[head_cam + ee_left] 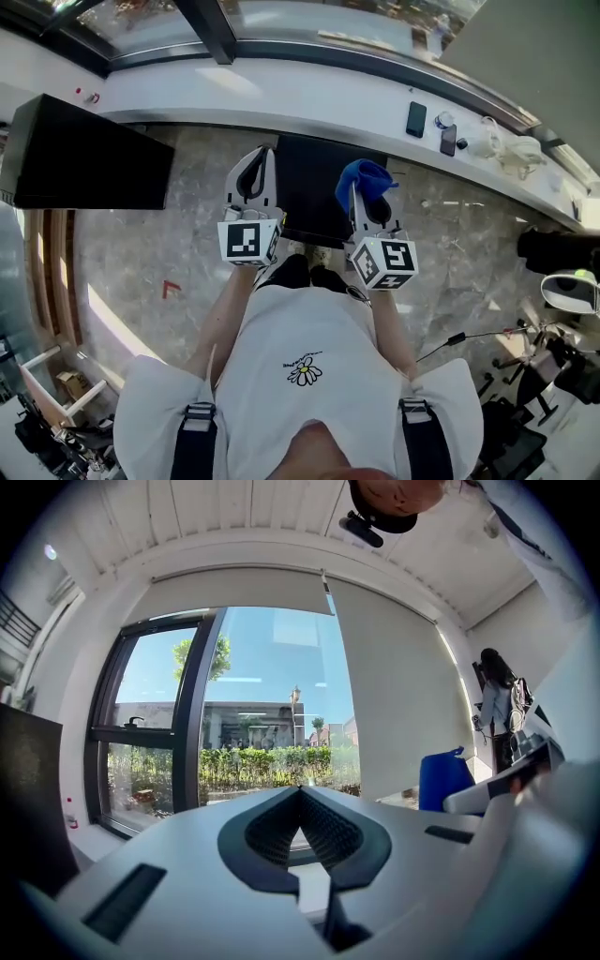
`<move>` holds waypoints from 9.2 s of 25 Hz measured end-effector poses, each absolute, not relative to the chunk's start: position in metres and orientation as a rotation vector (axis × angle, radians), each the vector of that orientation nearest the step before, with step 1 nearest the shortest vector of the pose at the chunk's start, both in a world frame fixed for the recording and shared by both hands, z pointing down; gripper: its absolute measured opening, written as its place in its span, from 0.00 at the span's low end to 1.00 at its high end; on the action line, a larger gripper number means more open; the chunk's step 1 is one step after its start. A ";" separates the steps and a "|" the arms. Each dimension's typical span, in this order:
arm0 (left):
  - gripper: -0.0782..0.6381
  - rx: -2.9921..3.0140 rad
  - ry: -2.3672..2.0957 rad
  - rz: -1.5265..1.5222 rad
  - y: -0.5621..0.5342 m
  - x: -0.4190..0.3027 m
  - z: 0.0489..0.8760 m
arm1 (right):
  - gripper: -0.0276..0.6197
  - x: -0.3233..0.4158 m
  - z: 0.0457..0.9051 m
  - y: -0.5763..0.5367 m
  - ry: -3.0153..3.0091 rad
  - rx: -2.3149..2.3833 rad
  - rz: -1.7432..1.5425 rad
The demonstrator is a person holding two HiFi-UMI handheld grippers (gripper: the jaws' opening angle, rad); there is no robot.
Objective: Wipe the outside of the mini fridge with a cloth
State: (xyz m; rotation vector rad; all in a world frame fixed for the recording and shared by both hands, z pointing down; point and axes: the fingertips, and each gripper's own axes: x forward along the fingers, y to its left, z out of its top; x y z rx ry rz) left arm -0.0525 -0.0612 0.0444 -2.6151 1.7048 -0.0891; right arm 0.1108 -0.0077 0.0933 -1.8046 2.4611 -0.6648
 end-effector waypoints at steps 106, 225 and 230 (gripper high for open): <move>0.12 -2.787 1.822 -0.428 -0.117 -0.062 0.437 | 0.16 0.181 0.432 -0.153 2.531 -2.318 -0.808; 0.12 -2.584 2.191 -0.631 -0.061 -0.214 0.482 | 0.16 -0.130 0.536 -0.104 2.705 -1.648 -1.648; 0.12 -2.573 2.210 -0.639 -0.057 -0.230 0.484 | 0.16 -0.132 0.541 -0.107 2.742 -1.704 -1.621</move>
